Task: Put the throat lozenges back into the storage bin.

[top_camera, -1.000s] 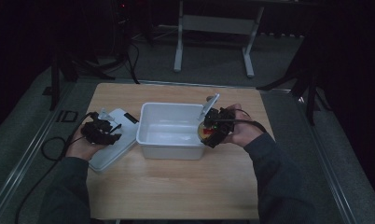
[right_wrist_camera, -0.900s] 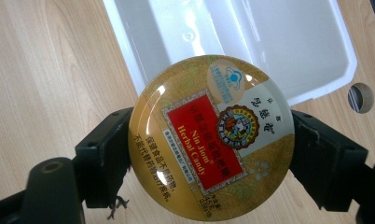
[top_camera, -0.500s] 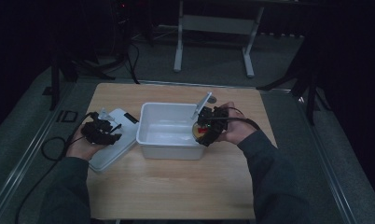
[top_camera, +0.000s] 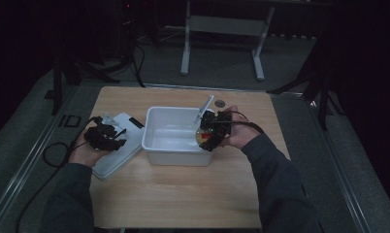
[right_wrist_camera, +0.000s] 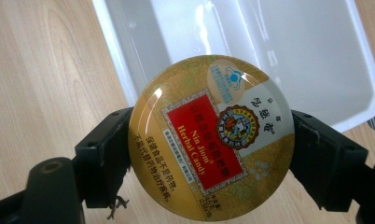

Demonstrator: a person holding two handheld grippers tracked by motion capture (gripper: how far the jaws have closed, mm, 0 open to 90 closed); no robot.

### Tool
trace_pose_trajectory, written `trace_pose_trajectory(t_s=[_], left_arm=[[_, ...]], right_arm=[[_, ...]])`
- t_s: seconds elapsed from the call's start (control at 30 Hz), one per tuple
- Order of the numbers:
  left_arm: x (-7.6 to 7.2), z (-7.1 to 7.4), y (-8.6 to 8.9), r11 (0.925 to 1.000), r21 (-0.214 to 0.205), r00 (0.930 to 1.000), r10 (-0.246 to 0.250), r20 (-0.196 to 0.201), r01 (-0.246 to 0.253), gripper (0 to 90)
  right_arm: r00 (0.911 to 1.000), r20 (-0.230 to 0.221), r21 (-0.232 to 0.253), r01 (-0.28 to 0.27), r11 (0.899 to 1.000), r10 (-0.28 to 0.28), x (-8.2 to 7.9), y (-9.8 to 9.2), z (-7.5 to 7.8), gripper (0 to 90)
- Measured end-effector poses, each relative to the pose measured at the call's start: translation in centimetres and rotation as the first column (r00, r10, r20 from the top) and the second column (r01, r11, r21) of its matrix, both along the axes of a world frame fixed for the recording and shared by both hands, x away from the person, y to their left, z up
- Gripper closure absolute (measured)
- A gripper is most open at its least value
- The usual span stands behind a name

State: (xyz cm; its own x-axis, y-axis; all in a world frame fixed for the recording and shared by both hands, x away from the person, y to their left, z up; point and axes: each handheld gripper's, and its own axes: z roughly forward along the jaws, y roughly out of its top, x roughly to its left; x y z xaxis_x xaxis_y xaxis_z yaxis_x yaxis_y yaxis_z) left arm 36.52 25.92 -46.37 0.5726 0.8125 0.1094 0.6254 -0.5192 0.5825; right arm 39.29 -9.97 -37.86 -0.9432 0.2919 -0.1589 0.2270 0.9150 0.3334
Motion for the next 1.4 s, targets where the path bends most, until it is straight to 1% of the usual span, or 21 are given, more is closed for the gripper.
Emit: trace_pose_trajectory(t_s=[0.33, 0.7, 0.87, 1.13, 1.23, 1.4], left_arm=[[0.0, 0.0, 0.1, 1.0, -0.001, 1.0, 0.0, 0.0, 0.0, 48.2], [-0.1, -0.1, 0.1, 1.0, -0.001, 1.0, 0.002, -0.002, -0.002, 48.2], [-0.1, -0.1, 0.1, 1.0, -0.001, 1.0, 0.002, -0.002, -0.002, 48.2], [-0.1, -0.1, 0.2, 1.0, -0.003, 1.0, 0.003, 0.0, -0.003, 48.2], [-0.1, -0.1, 0.3, 1.0, -0.001, 1.0, 0.003, -0.002, -0.003, 48.2], [-0.2, -0.2, 0.4, 1.0, -0.004, 1.0, 0.005, 0.0, -0.005, 48.2]], right_arm=[[0.9998, -0.017, -0.015, 0.011, 1.0, -0.012, 0.9, 0.3, -0.7, 19.9], [0.9996, -0.026, -0.016, 0.011, 1.0, -0.011, 1.1, 0.7, -1.1, 19.8], [0.9993, -0.034, -0.016, 0.013, 1.0, -0.014, 1.2, 0.8, -1.2, 19.8], [0.9993, -0.035, -0.016, 0.011, 1.0, -0.011, 1.4, 1.2, -1.1, 19.7], [0.9994, -0.033, -0.024, 0.01, 1.0, -0.011, 1.4, 1.3, -1.2, 19.7], [0.9991, -0.039, -0.023, 0.017, 1.0, -0.018, 1.8, 1.5, -1.3, 19.7]])
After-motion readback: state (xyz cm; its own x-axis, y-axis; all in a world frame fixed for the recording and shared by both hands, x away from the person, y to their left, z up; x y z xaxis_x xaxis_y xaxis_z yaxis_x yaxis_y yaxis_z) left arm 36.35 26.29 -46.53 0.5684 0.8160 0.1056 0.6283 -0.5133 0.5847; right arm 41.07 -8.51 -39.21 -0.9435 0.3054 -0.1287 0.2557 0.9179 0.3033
